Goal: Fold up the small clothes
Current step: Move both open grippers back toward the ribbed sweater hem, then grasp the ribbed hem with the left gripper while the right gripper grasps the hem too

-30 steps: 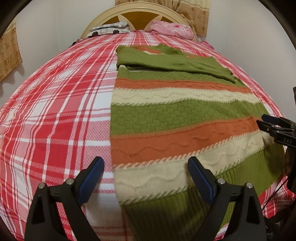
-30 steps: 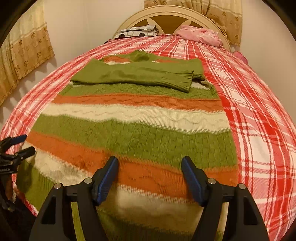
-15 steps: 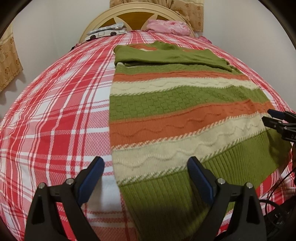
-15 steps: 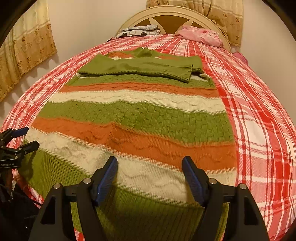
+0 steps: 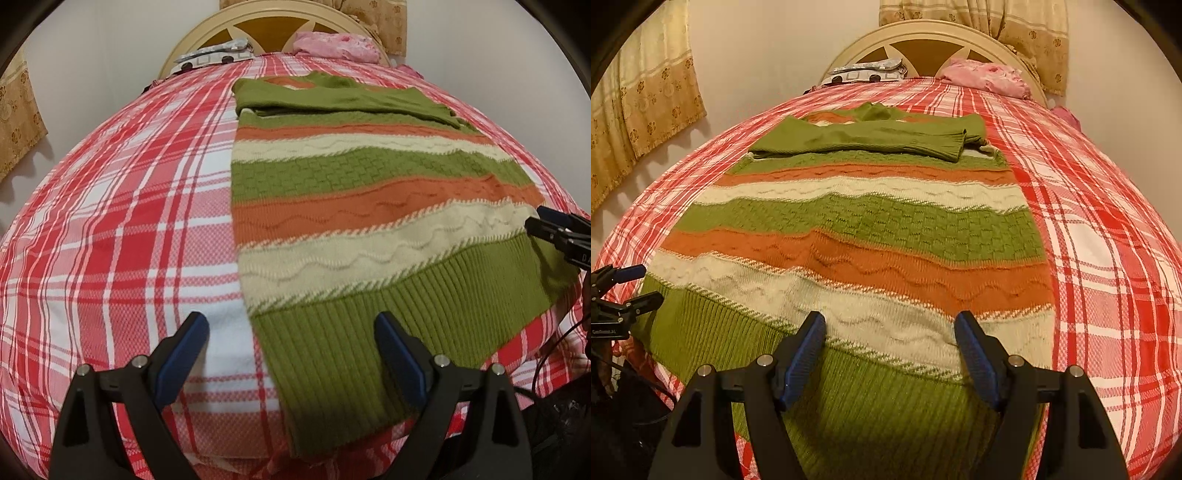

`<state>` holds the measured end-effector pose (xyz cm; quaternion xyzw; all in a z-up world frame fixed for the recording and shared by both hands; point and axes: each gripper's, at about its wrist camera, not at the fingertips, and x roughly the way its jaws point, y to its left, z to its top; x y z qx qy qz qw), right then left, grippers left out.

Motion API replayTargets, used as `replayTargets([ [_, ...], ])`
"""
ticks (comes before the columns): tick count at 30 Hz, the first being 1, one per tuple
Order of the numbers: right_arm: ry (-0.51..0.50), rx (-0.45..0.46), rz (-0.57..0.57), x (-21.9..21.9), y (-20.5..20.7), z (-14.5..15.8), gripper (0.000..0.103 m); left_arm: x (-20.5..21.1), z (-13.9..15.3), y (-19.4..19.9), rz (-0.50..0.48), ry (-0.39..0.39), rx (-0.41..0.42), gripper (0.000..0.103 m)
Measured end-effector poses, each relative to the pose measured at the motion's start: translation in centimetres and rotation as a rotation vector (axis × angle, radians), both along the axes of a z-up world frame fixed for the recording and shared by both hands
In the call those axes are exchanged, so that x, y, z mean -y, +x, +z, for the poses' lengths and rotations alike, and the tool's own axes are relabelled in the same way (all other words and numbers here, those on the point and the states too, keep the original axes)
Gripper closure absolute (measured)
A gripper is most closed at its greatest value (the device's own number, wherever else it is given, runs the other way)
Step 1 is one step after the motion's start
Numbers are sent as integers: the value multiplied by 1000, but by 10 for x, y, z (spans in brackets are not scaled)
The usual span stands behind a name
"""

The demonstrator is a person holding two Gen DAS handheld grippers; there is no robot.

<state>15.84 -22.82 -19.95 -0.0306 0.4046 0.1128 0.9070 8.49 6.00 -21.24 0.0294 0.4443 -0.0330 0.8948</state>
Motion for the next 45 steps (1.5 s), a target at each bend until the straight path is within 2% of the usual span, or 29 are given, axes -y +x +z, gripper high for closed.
replayTargets([
  [6,18,-26,-22,8,-10,3,29,-5,0,-12,4,-44,-26,8],
  [13,25,-28,-60,29,-33,13,29,-4,4,-22,-39,-161,-20,10],
  [17,85,-58,-60,42,-45,16,29,-2,2,-22,-60,-185,-37,19],
  [20,116,-78,-84,53,-49,13,30,-4,-5,-20,-58,-210,-71,32],
  [22,126,-91,-103,61,-50,10,30,-4,-5,-21,-60,-214,-70,32],
  [24,137,-101,-120,67,-51,8,30,-3,-5,-22,-74,-218,-69,39],
  [30,135,-112,-133,72,-53,7,30,-2,-5,-23,-86,-212,-67,46],
  [31,139,-114,-129,74,-54,7,31,-2,-5,-23,-86,-214,-67,46],
  [33,135,-116,-131,75,-55,7,41,-3,-5,-24,-88,-221,-65,48],
  [35,159,-127,-123,74,-57,6,63,-3,-5,-24,-92,-229,-66,48],
  [40,184,-127,-107,68,-58,5,63,0,-7,-24,-97,-215,-60,49],
  [41,196,-125,-107,69,-58,5,63,0,-6,-25,-101,-220,-57,52],
  [42,206,-122,-107,70,-58,4,63,-1,-5,-24,-105,-228,-54,75],
  [43,224,-117,-106,71,-58,4,70,-2,-5,-24,-116,-244,-60,87],
  [44,246,-115,-103,73,-59,4,80,-2,-4,-23,-118,-245,-60,87],
  [45,267,-110,-103,74,-59,3,80,-4,-4,-23,-121,-255,-56,90],
])
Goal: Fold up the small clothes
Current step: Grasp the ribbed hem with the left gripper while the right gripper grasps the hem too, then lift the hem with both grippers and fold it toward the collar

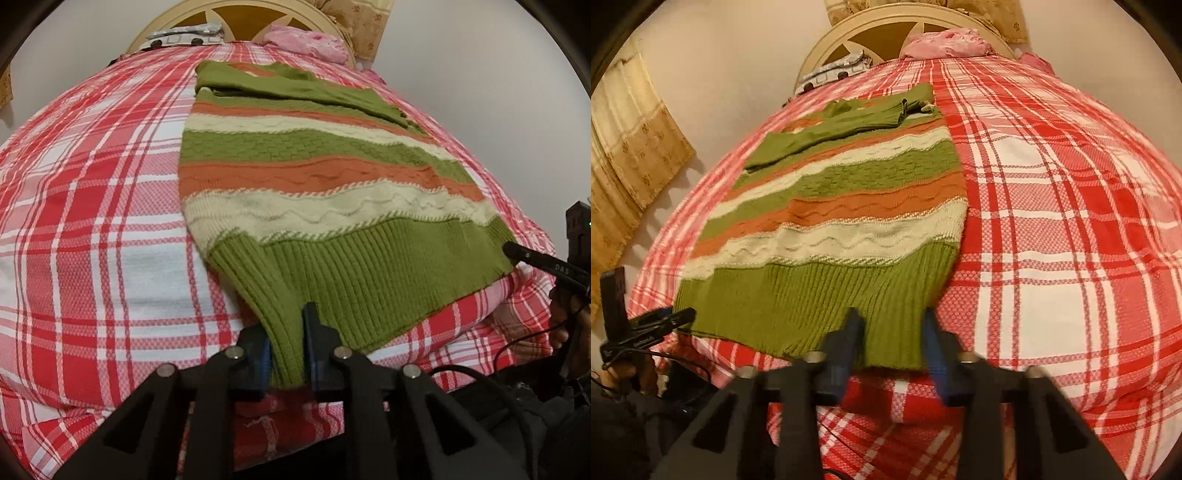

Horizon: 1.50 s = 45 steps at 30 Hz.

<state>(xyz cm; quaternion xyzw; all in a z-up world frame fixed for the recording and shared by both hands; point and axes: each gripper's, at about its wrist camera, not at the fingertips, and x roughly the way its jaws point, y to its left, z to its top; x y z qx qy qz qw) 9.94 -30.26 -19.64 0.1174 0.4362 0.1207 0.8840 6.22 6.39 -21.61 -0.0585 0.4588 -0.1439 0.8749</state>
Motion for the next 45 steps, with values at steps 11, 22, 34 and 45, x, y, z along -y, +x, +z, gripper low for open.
replayTargets([
  [11,112,120,5,6,-3,16,91,0,16,0,-31,-82,91,94],
  [22,197,93,-4,17,1,10,95,-3,23,0,-37,-100,119,94],
  [34,155,40,-61,24,3,1,40,-1,20,1,-37,-95,104,94],
  [45,15,26,10,0,3,2,39,-1,20,0,-36,-104,104,94],
])
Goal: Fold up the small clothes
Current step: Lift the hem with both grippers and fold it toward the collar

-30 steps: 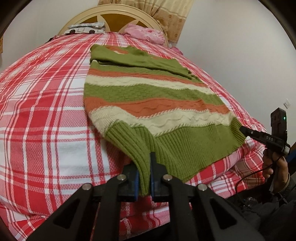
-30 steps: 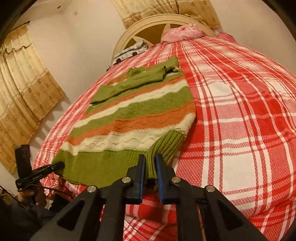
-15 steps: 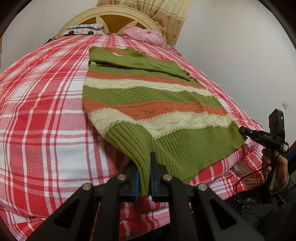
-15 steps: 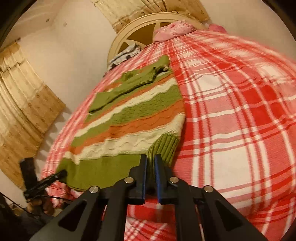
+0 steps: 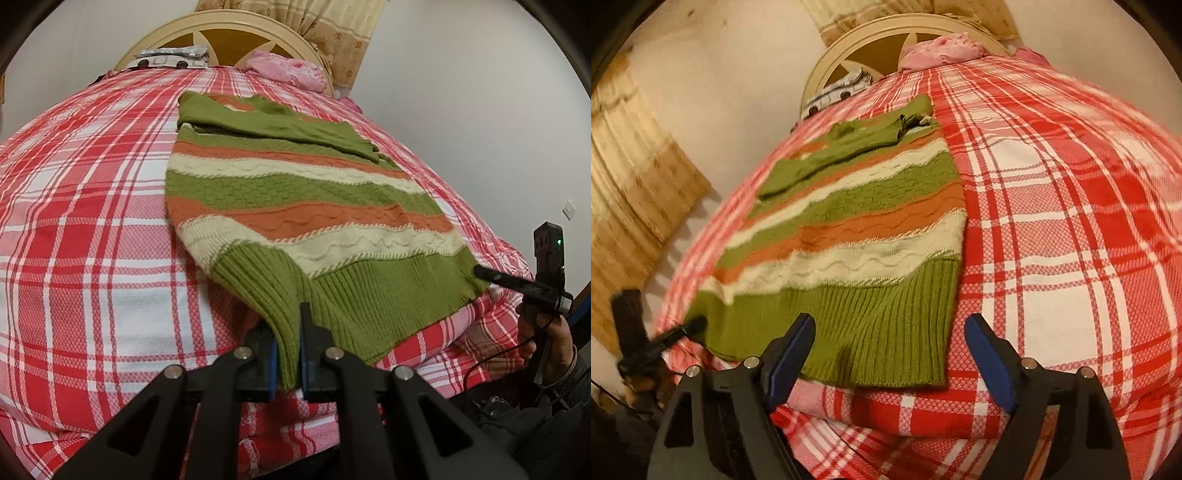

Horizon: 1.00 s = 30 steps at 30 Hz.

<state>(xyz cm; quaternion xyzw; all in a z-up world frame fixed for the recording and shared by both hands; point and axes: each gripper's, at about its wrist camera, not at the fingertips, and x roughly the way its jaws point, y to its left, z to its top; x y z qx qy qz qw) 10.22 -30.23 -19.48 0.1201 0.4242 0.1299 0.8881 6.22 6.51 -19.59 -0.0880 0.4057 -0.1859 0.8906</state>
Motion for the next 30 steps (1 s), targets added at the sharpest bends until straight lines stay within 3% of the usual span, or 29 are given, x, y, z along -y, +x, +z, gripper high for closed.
replayTargets([
  [1,-28,-8,14,-5,1,-1,78,0,1,0,0,-3,5,94],
  [2,-50,-15,23,-9,2,-4,90,-1,2,0,-1,-5,10,94],
  [6,-12,42,48,-9,-2,3,93,-6,13,2,-3,-32,44,94],
  [12,41,181,52,-5,8,42,93,-11,37,23,4,-77,106,94],
  [20,79,315,56,-10,61,96,97,-23,67,64,23,-123,165,94],
  [30,73,346,75,-20,104,121,98,-29,78,100,21,-134,176,94],
])
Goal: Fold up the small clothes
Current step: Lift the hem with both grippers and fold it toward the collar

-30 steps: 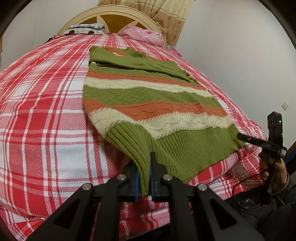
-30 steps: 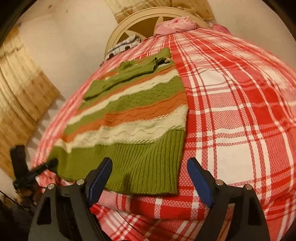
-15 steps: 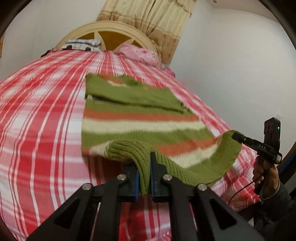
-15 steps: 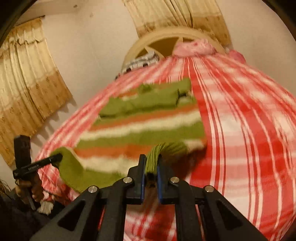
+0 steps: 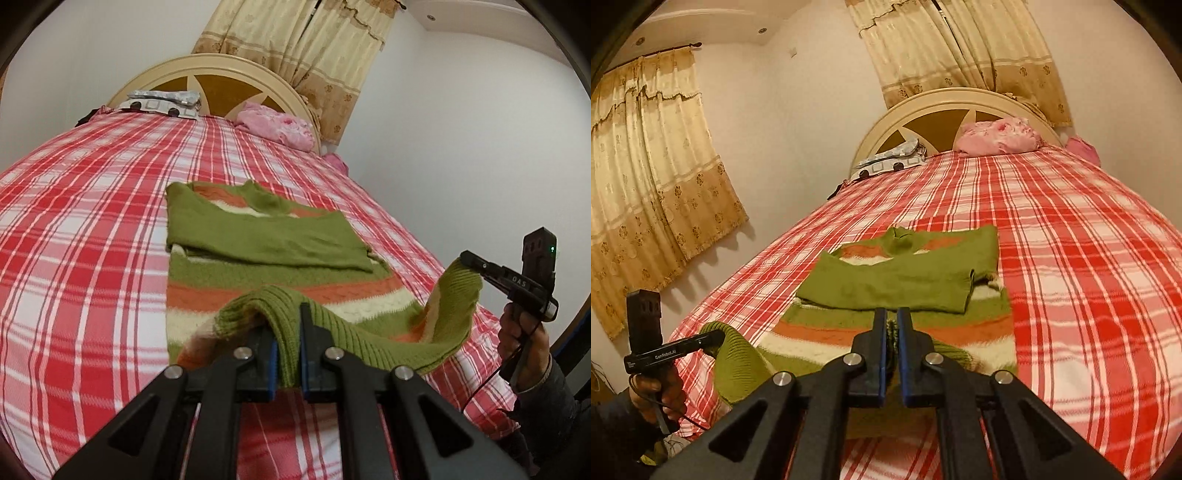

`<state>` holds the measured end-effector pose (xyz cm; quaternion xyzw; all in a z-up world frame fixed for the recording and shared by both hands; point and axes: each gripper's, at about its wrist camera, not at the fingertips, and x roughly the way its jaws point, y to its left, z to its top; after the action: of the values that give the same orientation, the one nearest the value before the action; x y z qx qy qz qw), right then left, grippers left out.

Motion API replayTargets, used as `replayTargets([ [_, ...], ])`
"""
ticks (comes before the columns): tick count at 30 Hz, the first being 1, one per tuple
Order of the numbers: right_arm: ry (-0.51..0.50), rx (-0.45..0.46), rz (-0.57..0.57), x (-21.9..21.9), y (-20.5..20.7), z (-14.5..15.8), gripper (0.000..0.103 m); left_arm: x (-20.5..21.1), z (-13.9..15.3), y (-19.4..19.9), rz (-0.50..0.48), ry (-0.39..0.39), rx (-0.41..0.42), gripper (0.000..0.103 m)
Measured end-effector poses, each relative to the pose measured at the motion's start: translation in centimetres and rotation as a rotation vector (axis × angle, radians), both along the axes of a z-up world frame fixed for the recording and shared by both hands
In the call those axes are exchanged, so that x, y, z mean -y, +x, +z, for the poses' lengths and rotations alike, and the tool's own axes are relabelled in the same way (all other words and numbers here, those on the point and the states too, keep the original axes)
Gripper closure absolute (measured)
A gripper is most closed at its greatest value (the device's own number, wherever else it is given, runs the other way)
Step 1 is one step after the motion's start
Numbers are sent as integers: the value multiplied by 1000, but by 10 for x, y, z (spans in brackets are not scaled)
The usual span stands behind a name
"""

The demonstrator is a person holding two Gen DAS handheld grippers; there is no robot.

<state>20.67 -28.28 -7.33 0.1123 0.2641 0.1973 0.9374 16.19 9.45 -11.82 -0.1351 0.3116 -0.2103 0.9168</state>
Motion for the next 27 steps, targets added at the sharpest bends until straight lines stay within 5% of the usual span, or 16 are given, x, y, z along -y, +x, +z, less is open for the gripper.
replayTargets([
  [16,-8,58,-37,-1,137,61,99,-29,46,129,70,-8,66,94],
  [27,-61,-43,-59,-11,253,20,99,-26,7,234,86,29,-39,94],
])
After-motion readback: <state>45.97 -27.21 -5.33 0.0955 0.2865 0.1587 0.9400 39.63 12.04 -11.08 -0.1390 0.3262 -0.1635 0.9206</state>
